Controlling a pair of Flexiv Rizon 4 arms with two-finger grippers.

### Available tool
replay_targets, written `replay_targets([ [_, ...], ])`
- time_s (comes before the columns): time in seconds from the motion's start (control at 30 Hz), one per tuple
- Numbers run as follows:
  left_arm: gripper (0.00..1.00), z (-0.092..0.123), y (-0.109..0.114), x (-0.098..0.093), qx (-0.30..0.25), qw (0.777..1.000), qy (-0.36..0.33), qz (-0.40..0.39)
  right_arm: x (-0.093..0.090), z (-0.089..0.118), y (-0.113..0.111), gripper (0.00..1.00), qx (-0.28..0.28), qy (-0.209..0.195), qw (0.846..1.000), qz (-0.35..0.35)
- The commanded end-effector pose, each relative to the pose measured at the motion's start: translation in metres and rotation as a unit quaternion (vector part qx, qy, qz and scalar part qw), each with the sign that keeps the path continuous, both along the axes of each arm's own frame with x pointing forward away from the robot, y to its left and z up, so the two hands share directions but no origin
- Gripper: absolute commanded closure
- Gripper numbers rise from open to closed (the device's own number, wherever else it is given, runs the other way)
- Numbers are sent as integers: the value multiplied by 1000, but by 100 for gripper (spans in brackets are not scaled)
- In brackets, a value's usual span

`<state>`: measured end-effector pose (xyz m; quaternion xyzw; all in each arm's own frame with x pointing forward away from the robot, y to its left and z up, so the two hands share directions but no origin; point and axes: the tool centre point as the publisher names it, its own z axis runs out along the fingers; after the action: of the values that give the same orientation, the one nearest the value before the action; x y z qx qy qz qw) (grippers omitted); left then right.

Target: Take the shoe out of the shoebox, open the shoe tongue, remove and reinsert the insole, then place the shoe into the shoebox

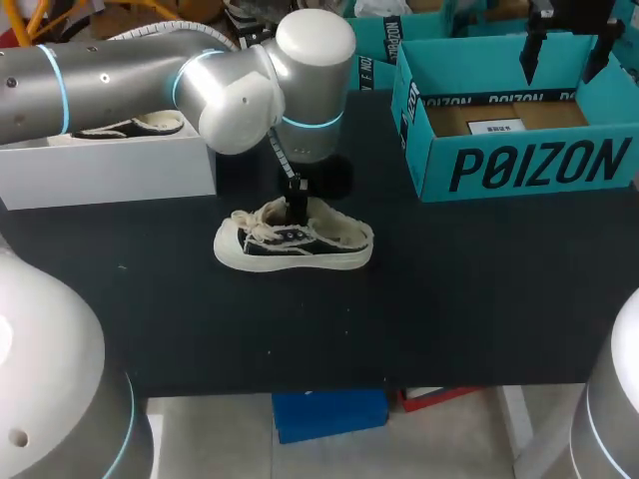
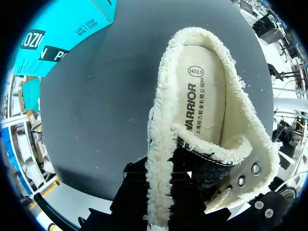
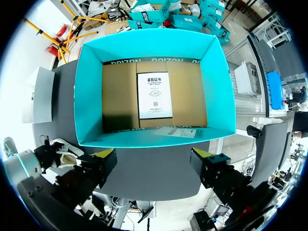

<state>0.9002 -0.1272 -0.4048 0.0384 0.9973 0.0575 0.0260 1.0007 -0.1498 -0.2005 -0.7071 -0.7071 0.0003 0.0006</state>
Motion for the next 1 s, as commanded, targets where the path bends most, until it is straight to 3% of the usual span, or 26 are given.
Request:
replay_targets([
  [0.03, 100, -4, 0, 2, -2, 1000, 6, -5, 0, 0, 0, 0, 0, 0, 1000, 0],
  [0.07, 100, -5, 0, 2, -2, 1000, 6, -6, 0, 0, 0, 0, 0, 0, 1000, 0],
  [0.1, 92, -5, 0, 2, -1, 1000, 9, -10, 0, 0, 0, 0, 0, 0, 1000, 0],
  [0.13, 53, -5, 0, 2, -1, 1000, 10, -11, 0, 0, 0, 0, 0, 0, 1000, 0],
  [0.17, 0, -5, 0, 2, -1, 1000, 11, -10, 0, 0, 0, 0, 0, 0, 1000, 0],
  [0.4, 0, 27, 9, 7, -1, 1000, 23, -1, 0, 0, 0, 0, 0, 0, 1000, 0],
  [0.8, 0, 133, 19, 13, -36, 999, 21, -11, 0, 0, 0, 0, 0, 0, 1000, 0],
  [1.0, 0, 155, 26, 13, -59, 998, 28, -23, 0, 0, 0, 0, 0, 0, 1000, 0],
])
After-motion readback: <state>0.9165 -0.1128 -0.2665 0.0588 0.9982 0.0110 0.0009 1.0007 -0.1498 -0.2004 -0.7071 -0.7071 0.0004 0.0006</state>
